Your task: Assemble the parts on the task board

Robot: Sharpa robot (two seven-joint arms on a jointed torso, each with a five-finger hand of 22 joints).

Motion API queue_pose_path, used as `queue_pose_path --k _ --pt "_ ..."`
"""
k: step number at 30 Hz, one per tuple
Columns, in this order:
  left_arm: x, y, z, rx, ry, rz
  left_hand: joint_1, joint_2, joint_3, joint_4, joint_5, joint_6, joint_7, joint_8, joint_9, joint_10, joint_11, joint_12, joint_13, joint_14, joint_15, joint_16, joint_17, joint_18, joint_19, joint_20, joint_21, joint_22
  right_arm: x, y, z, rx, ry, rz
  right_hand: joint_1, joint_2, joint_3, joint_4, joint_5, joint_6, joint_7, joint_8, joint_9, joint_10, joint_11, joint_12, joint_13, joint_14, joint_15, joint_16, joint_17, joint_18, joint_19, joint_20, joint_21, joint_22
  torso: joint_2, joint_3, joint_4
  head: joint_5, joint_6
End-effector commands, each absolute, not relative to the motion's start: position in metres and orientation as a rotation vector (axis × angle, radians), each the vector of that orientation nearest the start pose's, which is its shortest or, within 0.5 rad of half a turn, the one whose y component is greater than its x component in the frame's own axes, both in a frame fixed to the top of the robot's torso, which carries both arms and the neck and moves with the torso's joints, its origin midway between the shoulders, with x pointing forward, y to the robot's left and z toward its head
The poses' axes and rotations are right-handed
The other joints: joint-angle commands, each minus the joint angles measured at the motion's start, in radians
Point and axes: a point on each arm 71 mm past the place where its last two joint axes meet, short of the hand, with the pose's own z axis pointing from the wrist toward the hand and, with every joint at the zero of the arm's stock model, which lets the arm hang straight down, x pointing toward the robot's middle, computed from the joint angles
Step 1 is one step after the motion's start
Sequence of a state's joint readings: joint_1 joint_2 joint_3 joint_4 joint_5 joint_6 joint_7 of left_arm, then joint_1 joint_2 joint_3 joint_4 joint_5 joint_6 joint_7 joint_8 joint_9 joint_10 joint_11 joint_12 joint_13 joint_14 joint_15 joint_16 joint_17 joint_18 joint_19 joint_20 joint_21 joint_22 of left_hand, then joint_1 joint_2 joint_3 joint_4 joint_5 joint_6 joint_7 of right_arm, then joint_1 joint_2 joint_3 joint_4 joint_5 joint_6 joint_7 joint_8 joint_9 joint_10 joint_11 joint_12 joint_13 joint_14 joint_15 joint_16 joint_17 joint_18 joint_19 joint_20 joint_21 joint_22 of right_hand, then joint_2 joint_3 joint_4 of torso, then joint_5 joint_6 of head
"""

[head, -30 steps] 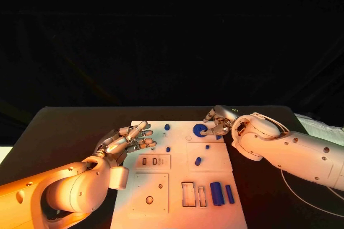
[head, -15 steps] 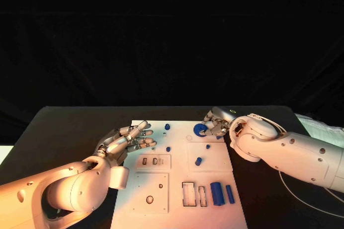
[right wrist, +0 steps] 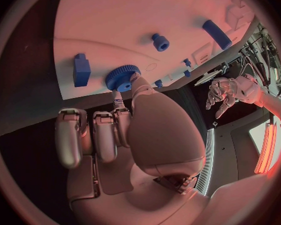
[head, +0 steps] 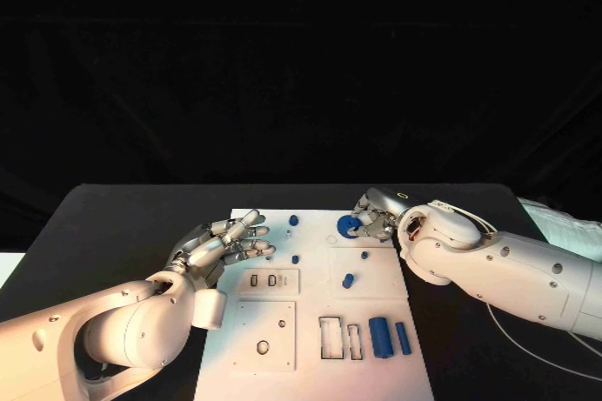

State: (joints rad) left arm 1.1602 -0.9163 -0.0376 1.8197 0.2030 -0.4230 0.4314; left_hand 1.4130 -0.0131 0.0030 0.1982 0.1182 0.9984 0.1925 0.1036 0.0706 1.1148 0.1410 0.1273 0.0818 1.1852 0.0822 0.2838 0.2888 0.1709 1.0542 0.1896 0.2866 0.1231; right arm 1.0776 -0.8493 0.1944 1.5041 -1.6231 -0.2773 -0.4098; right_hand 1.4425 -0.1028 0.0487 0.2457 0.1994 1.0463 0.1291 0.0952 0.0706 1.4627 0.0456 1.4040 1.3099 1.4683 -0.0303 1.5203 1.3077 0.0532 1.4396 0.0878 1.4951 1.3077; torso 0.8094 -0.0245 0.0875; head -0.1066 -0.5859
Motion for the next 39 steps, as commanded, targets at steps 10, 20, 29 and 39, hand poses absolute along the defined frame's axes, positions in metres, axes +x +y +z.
queue_pose_path --k 10,20,29,39 --pt "0.424 0.167 -0.174 -1.358 1.434 -1.702 -0.001 0.007 -0.001 -0.003 0.005 0.000 0.003 -0.003 0.000 -0.004 -0.002 -0.006 -0.001 -0.006 0.001 0.003 0.002 0.012 0.006 0.003 -0.003 -0.001 0.506 -0.234 -0.173 0.032 1.657 0.309 -0.007 0.001 0.018 0.002 -0.002 0.040 -0.010 0.017 0.006 0.051 -0.010 0.033 0.140 0.083 0.000 0.010 0.168 -0.015 0.013 -0.004 0.012 0.093 0.000 -0.0011 0.0002 0.002 -0.003" --pt "0.424 0.166 -0.174 -1.360 1.441 -1.703 0.000 0.008 -0.001 -0.003 0.005 0.000 0.003 -0.004 0.000 -0.004 -0.002 -0.006 -0.002 -0.006 0.001 0.003 0.002 0.012 0.006 0.003 -0.003 -0.001 0.499 -0.221 -0.158 0.072 1.512 0.411 0.019 0.035 0.066 -0.022 0.023 0.082 -0.029 0.028 0.017 0.069 -0.028 0.071 0.177 0.086 -0.015 0.014 0.178 -0.021 0.033 -0.017 0.024 0.123 -0.001 -0.0006 0.0011 0.008 -0.001" --pt "0.425 0.167 -0.174 -1.360 1.438 -1.701 0.000 0.008 -0.001 -0.003 0.005 0.000 0.003 -0.004 0.000 -0.004 -0.002 -0.006 -0.002 -0.006 0.001 0.003 0.002 0.012 0.006 0.003 -0.003 -0.001 0.483 -0.182 -0.142 0.000 1.431 0.495 0.018 0.035 0.073 -0.026 0.023 0.086 -0.030 0.028 0.019 0.073 -0.029 0.079 0.185 0.086 -0.017 0.016 0.182 -0.023 0.038 -0.019 0.027 0.130 -0.001 -0.0026 0.0021 0.013 0.000" --pt "0.424 0.167 -0.174 -1.359 1.440 -1.704 0.000 0.008 -0.001 -0.003 0.005 0.000 0.003 -0.004 0.000 -0.004 -0.002 -0.006 -0.002 -0.006 0.001 0.003 0.002 0.012 0.006 0.003 -0.003 -0.001 0.481 -0.141 -0.145 -0.056 1.448 0.547 0.011 0.036 0.080 -0.027 0.014 0.085 -0.029 0.023 0.019 0.072 -0.029 0.078 0.185 0.086 -0.017 0.015 0.179 -0.023 0.039 -0.021 0.028 0.131 0.000 -0.0013 0.0031 0.021 -0.004"
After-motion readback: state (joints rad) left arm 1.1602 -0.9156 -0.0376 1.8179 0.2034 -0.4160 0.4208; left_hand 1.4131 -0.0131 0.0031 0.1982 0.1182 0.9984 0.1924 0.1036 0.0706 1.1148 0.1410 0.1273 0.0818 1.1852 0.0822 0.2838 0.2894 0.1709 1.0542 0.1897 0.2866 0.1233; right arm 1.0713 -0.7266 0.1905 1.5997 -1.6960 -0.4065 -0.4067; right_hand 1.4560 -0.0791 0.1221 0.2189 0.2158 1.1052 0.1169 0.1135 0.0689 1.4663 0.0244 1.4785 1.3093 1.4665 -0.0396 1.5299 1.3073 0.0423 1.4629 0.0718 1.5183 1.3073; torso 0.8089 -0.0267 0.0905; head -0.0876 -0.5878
